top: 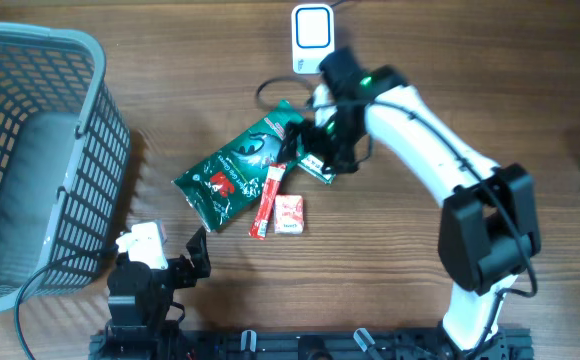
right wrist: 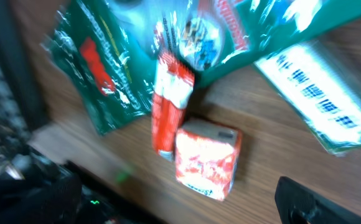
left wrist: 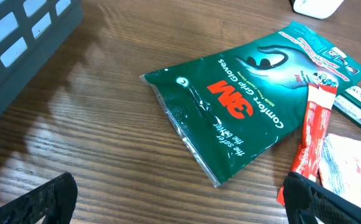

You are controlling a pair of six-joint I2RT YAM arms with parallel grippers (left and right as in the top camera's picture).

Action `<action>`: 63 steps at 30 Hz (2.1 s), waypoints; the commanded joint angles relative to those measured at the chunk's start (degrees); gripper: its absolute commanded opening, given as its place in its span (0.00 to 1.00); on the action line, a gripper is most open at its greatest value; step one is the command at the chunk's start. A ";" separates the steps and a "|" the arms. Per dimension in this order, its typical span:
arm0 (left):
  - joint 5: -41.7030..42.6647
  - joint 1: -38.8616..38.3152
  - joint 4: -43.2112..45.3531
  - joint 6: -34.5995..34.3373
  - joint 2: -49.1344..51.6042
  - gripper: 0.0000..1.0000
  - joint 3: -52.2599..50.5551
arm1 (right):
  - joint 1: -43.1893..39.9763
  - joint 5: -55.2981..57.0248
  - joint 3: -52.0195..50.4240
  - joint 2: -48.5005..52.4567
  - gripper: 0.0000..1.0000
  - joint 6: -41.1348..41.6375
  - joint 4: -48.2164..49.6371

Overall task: Scan the item barcode
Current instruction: 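Reach the right gripper to the small red box, then grasp the small red box with the right gripper and lift it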

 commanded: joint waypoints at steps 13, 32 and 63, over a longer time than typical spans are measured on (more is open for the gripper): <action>0.66 0.31 0.09 0.72 -0.42 1.00 -0.11 | 3.78 -1.55 -19.10 -0.31 0.74 -7.61 12.26; 0.66 0.31 0.11 0.72 -0.42 1.00 -0.11 | 1.07 20.65 -20.81 -4.31 0.13 -21.20 4.24; 0.66 0.31 0.11 0.72 -0.42 1.00 -0.11 | 8.20 21.53 -8.92 3.63 0.04 46.86 -19.98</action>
